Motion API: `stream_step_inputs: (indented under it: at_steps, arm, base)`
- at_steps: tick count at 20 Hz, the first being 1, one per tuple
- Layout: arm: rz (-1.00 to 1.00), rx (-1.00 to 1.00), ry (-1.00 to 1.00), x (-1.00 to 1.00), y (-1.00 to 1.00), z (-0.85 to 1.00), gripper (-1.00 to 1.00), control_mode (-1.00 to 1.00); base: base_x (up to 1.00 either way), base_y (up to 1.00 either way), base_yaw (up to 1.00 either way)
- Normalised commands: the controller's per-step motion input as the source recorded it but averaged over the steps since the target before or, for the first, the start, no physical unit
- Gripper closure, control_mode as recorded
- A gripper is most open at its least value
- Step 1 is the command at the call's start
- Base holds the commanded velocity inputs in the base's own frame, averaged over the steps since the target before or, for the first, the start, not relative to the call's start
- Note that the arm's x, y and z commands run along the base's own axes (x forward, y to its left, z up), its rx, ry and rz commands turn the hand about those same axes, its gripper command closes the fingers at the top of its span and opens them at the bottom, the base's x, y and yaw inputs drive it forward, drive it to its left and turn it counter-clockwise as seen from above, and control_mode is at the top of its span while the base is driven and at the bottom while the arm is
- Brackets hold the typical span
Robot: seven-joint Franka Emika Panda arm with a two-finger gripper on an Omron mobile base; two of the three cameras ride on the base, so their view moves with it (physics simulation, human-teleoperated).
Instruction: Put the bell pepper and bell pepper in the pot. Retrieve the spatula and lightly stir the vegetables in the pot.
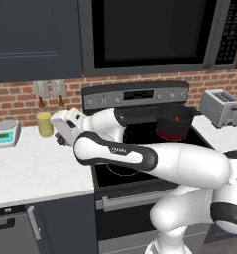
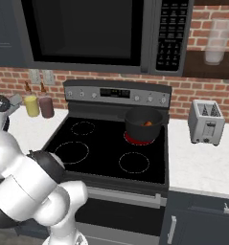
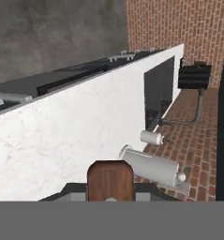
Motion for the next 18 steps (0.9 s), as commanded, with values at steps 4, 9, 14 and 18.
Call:
stream_step_inputs:
  at_steps: [4,9,14,18]
  arm:
    - [-0.37,0.49,0.37,-0.29,-0.61,0.72,1.00,-1.00]
    - [-0.41,0.49,0.37,-0.32,-0.86,0.65,1.00,-1.00]
    - [-0.43,0.48,0.34,-0.36,-0.82,0.58,1.00,-1.00]
    - [-0.43,0.48,0.31,-0.28,-0.74,0.61,1.00,-1.00]
  base:
    - [0.00,0.00,0.00]
    - [0.00,0.00,0.00]
    - [0.00,0.00,0.00]
    - [0.00,0.00,0.00]
